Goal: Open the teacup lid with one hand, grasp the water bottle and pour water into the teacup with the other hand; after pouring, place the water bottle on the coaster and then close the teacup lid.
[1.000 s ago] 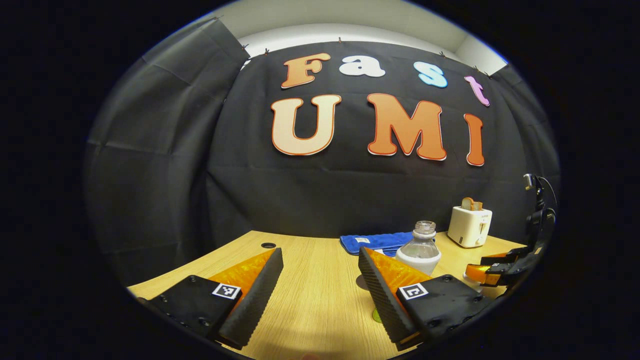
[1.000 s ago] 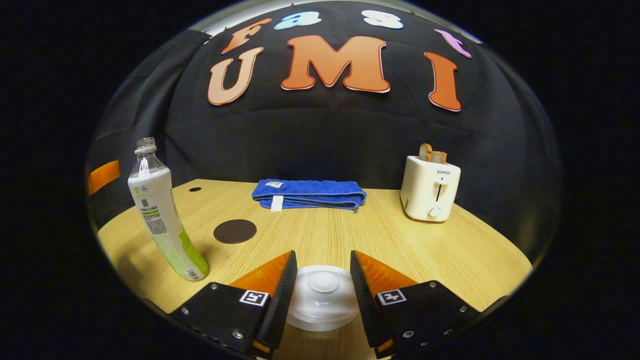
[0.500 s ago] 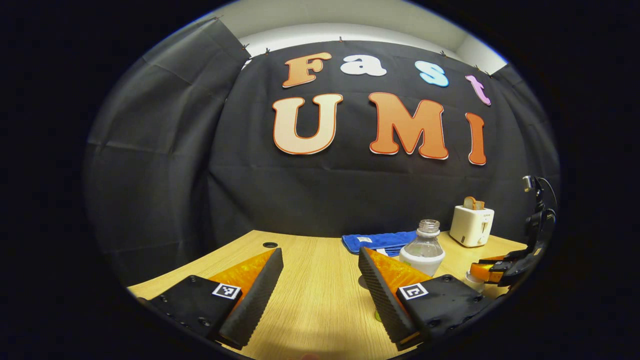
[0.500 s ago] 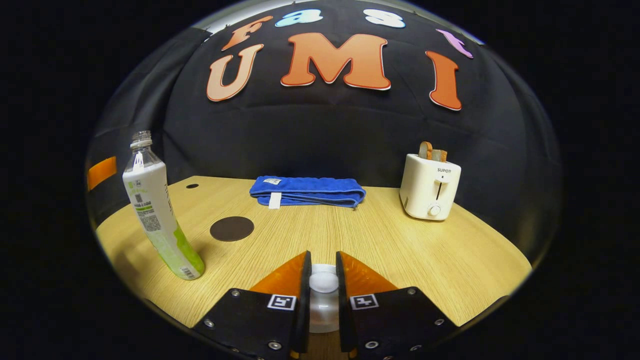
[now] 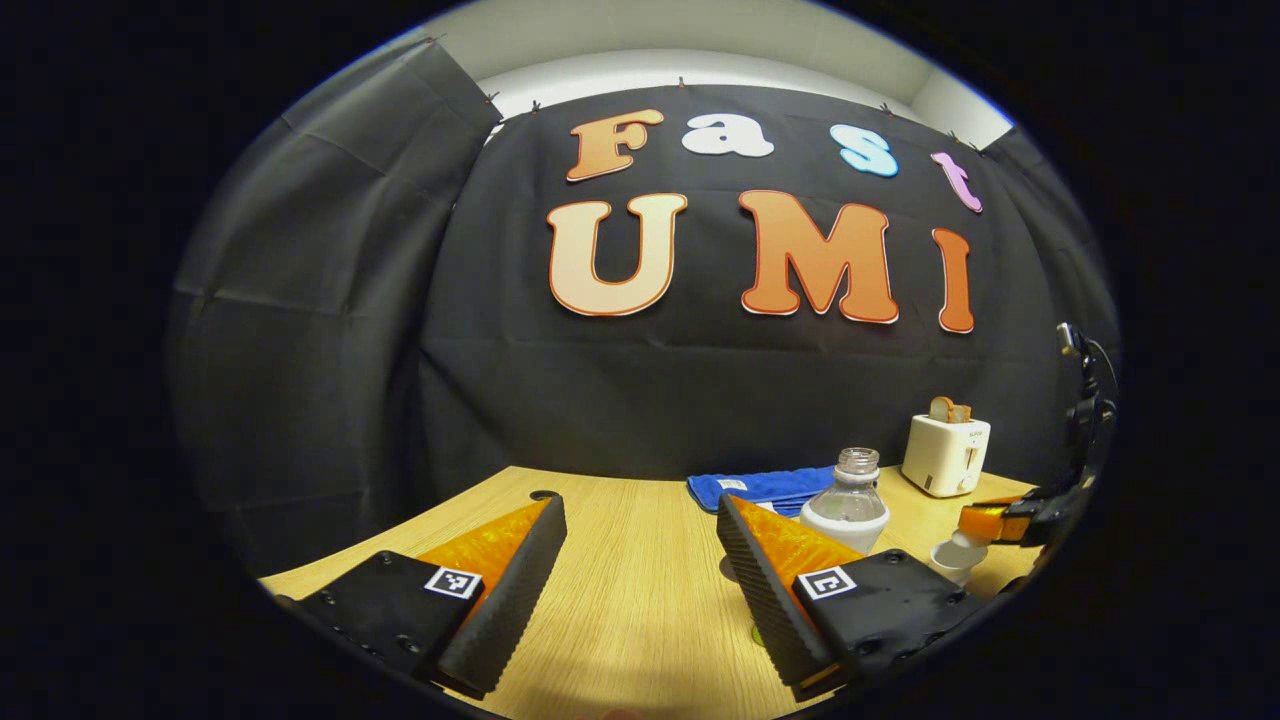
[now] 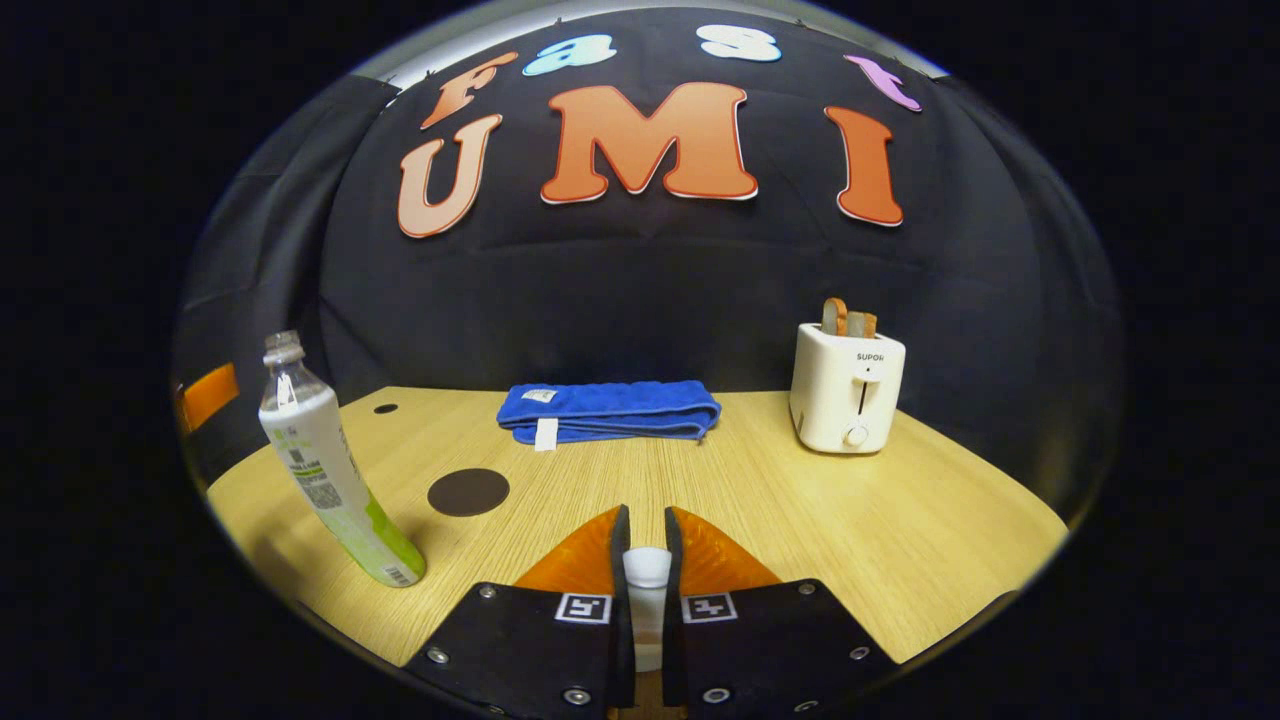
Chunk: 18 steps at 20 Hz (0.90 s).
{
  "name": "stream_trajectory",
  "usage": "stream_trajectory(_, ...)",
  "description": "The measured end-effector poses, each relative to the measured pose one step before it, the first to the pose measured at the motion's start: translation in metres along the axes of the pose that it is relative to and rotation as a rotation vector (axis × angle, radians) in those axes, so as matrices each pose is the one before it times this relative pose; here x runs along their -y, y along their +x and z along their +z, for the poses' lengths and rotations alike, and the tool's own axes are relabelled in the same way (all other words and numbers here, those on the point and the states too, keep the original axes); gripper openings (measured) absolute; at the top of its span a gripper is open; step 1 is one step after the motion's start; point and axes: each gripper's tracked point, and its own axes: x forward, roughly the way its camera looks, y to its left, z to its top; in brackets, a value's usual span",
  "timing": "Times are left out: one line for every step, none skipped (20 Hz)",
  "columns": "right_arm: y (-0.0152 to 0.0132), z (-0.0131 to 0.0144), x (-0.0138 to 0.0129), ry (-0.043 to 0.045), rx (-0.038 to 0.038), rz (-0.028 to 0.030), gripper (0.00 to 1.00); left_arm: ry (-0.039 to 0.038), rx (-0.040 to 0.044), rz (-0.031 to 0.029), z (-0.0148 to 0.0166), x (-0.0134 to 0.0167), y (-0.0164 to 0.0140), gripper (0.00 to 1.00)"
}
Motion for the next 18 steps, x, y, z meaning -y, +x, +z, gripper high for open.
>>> stream_trajectory(-0.00258,0.00587,0.00633,0.01243,0.01236,-0.00708,0.11,-0.00481,-0.00032,-0.00108,0.00081,0.00128,-0.00039,0.99)
stream_trajectory(-0.00289,0.00492,0.00768,0.00999,0.00732,-0.00905,0.11,-0.00232,-0.00031,-0.00102,0.00119,0.00011,-0.00082,0.99)
stream_trajectory(-0.0025,0.00292,0.00937,0.0013,0.00368,-0.01772,0.11,-0.00006,0.00206,-0.00153,0.00133,0.00129,-0.00115,0.99)
stream_trajectory(-0.00174,0.00286,0.01199,-0.00505,0.00809,-0.02168,0.11,0.00068,0.00355,-0.00199,0.00229,0.00128,-0.00106,0.99)
stream_trajectory(-0.00153,0.00149,0.01095,-0.0128,0.00248,-0.02455,0.11,0.00041,0.0032,-0.00245,0.00253,0.00115,-0.00148,0.99)
stream_trajectory(-0.00101,-0.00017,0.01259,-0.01292,0.00059,-0.02469,0.11,-0.00031,0.00342,-0.00403,0.00258,0.00149,-0.0022,0.99)
stream_trajectory(-0.00135,-0.00126,0.01066,-0.00573,-0.00341,-0.02235,0.11,-0.00182,0.00112,-0.00309,0.00306,0.00299,-0.00266,0.99)
stream_trajectory(-0.00166,-0.00227,0.00938,0.00259,-0.00558,-0.01749,0.11,-0.00463,0.00161,-0.00878,0.00255,0.00346,-0.003,0.99)
stream_trajectory(-0.00248,-0.00338,0.00748,0.00915,-0.00732,-0.01439,0.11,-0.00545,0.00458,-0.0134,0.00489,0.00479,-0.00336,0.99)
stream_trajectory(-0.00223,-0.00321,0.00652,0.00844,-0.00802,-0.01019,0.11,-0.00347,0.00323,-0.00929,0.00308,0.0058,-0.00376,0.99)
stream_trajectory(-0.00076,-0.00277,0.00499,0.00407,-0.00585,-0.0082,0.11,0.00065,0.0016,-0.00936,0.00282,0.00502,-0.00303,0.99)
stream_trajectory(-0.00147,-0.00209,0.00435,0.0039,-0.00328,-0.00588,0.11,0.00272,0.00149,-0.00794,0.00238,0.00599,-0.0023,0.99)
stream_trajectory(-0.00256,-0.00089,0.00185,0.00468,-0.00142,-0.001,0.11,0.00256,-0.00002,-0.00705,0.00144,0.00532,-0.00265,0.99)
stream_trajectory(-0.00198,-0.00076,0.00106,0.00535,0.00086,0.00277,0.11,0.00119,-0.00216,-0.00767,0.0001,0.00659,-0.00243,0.99)
stream_trajectory(-0.00237,-0.00086,0.00192,0.00439,0.00075,0.00024,0.11,-0.0042,-0.00326,-0.01049,-0.00094,0.00845,-0.00197,0.99)
stream_trajectory(-0.00171,-0.00029,0.00172,0.00341,-0.00033,0.00007,0.11,-0.00767,-0.00499,-0.02228,-0.00228,0.01171,-0.00193,0.99)
stream_trajectory(-0.00208,-0.0006,0.00201,0.00355,-0.00121,0.00017,0.11,-0.00692,-0.00628,-0.02108,-0.00306,0.01182,-0.00185,0.99)
stream_trajectory(-0.00141,0.00008,0.00162,0.00471,0.00121,-0.00025,0.11,-0.00545,-0.00198,-0.02076,-0.00179,0.01136,-0.00108,0.99)
